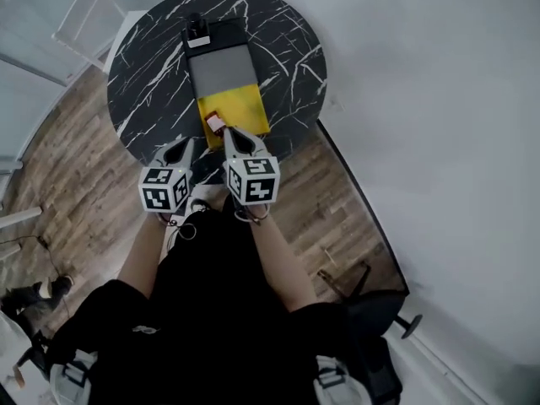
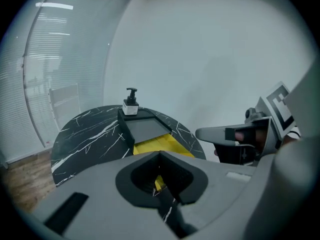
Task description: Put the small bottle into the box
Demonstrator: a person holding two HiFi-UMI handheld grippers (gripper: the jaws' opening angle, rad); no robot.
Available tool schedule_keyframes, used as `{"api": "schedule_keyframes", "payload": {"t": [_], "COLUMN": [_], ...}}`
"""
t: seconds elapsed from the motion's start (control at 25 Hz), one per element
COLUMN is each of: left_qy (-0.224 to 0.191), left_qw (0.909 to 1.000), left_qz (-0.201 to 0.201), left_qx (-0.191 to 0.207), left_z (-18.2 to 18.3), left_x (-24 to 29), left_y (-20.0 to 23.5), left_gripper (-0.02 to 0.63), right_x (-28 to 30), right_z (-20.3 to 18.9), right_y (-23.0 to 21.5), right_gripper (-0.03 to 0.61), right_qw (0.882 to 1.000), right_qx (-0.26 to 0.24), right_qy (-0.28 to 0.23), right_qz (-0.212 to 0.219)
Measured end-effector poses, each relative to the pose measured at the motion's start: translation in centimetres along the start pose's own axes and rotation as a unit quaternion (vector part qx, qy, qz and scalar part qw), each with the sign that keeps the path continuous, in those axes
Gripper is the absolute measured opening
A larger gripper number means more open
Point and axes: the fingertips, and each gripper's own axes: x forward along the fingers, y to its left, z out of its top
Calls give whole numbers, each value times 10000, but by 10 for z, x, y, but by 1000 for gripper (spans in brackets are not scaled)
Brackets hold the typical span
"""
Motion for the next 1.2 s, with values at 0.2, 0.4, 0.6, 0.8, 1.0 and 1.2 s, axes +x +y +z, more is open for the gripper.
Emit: {"api": "schedule_keyframes", "payload": {"t": [0.2,0.4,0.6,0.8,1.0,1.2], "left_qy": [-431,-917,-1580,-1969,-2179,-2386], "left_qw": [9986,9932,9819,9735,9670,9618], "left_qz": [-110,-168,-149,-56,159,231], "left_qx": [270,693,1033,1160,1312,1322], "left_z": [22,58,106,136,155,171], "left_x": [-18,-42,-76,-98,-107,-114], "left_y": [-21,-41,-56,-60,-53,-49], "left_gripper": [-2,-1,-2,-2,-2,-2], "right_x": [-50,-90,-125,-132,-140,-147], "right_z": [38,86,138,153,167,183], "right_y": [12,27,48,58,55,52], "right_gripper": [-4,-5,-4,-5,-5,-5], "right_qw": [9914,9767,9519,9446,9442,9379], "right_qx": [-816,-1191,-1651,-1990,-1878,-2098], "right_qy": [-950,-1685,-2472,-2488,-2613,-2679], "right_qz": [-377,-590,-741,-782,-698,-669]}}
